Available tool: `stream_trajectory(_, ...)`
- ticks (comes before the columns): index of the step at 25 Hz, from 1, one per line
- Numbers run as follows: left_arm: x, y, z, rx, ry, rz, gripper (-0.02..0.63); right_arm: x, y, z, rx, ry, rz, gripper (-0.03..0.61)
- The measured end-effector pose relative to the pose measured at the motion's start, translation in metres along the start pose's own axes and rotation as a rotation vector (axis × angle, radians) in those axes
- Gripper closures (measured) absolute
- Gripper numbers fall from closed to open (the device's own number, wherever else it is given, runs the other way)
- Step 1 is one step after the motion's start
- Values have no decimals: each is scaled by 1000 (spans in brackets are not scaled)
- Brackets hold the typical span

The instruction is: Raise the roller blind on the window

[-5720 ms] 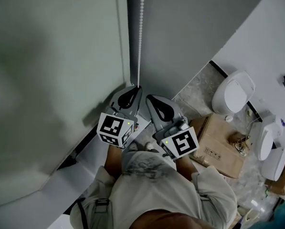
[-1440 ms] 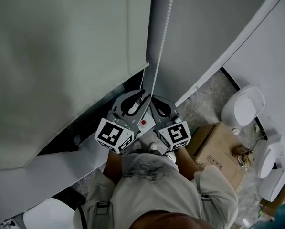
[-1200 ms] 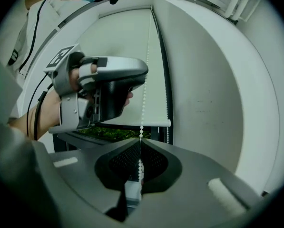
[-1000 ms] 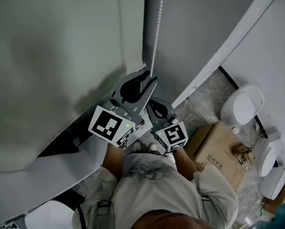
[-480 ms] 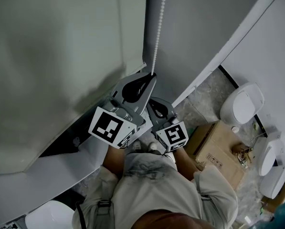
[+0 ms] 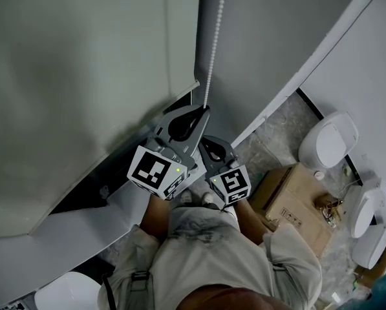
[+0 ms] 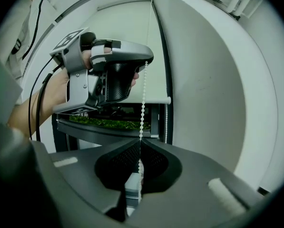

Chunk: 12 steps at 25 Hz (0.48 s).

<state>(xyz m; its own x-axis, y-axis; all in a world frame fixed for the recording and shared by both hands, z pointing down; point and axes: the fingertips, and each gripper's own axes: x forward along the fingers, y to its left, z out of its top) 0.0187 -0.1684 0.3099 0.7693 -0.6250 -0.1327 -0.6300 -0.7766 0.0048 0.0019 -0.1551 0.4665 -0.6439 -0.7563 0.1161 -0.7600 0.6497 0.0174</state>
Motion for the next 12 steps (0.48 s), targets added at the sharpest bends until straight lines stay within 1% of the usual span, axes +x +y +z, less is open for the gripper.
stream_trajectory(4, 0, 3, -15, -31, 20, 7, 603, 2, -2, -13, 10, 27, -6, 566)
stream_trajectory(12, -11, 0, -41, -57, 64, 17, 603, -1, 8, -40, 12, 71, -3, 566)
